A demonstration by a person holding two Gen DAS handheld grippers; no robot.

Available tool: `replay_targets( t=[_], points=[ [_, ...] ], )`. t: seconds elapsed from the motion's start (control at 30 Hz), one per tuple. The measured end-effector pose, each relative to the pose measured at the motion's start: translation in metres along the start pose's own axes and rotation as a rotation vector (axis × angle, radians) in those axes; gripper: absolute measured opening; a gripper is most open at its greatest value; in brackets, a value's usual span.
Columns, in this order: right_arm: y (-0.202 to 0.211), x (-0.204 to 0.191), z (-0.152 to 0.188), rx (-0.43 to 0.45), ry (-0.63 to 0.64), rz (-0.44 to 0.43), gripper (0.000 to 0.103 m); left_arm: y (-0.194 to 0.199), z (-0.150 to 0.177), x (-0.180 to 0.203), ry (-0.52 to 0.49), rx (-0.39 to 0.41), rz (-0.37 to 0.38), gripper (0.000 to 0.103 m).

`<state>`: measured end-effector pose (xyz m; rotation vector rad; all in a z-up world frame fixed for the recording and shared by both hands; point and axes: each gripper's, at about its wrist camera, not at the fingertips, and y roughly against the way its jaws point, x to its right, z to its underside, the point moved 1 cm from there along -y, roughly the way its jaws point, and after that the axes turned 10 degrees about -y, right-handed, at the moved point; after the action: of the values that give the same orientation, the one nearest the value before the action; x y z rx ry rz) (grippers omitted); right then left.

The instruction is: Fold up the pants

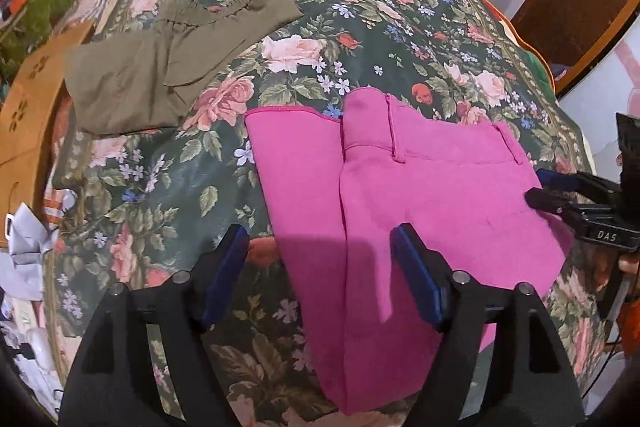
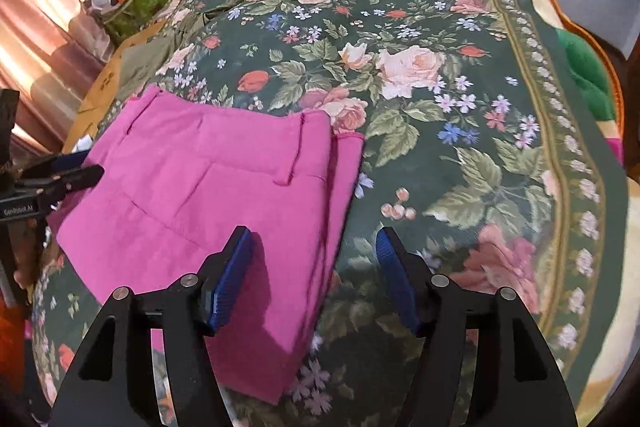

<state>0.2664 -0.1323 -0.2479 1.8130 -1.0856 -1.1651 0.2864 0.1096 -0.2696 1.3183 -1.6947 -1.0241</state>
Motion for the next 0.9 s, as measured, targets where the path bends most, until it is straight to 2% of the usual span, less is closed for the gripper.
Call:
replay_targets(
  t=[0.07, 0.17, 0.27, 0.33, 0.37, 0.43, 0.53, 0.6, 0.9],
  points=[
    [-0.005, -0.002, -0.003, -0.002, -0.007, -0.011, 0.060, -0.004, -0.003, -0.002, 0.012, -0.001, 0.019, 0.075],
    [-0.011, -0.006, -0.005, -0.001, 0.002, -0.017, 0.059, -0.010, -0.007, -0.006, 0.035, 0.001, 0.067, 0.068],
    [-0.016, -0.006, -0.008, -0.004, -0.003, -0.040, 0.050, -0.011, -0.009, -0.006, 0.036, 0.013, 0.101, 0.052],
    [-0.018, -0.004, -0.010, -0.002, -0.018, -0.053, 0.041, -0.012, -0.011, -0.003, 0.029, 0.021, 0.101, 0.041],
    [-0.018, -0.003, -0.010, -0.001, -0.022, -0.056, 0.038, -0.012, -0.012, -0.001, 0.022, 0.024, 0.100, 0.038],
    [-0.017, -0.001, -0.011, 0.003, -0.037, -0.058, 0.025, -0.012, -0.014, 0.001, 0.018, 0.026, 0.099, 0.028],
    [-0.013, 0.000, -0.013, 0.017, -0.046, -0.058, 0.015, -0.009, -0.016, 0.002, 0.020, 0.036, 0.096, 0.017],
    [-0.008, -0.003, -0.014, 0.035, -0.035, -0.052, 0.012, -0.006, -0.018, 0.003, 0.014, 0.047, 0.074, 0.013],
    [0.026, -0.034, -0.029, 0.131, 0.049, -0.068, 0.011, 0.026, -0.027, -0.001, -0.022, 0.124, -0.027, 0.010]
  ],
)
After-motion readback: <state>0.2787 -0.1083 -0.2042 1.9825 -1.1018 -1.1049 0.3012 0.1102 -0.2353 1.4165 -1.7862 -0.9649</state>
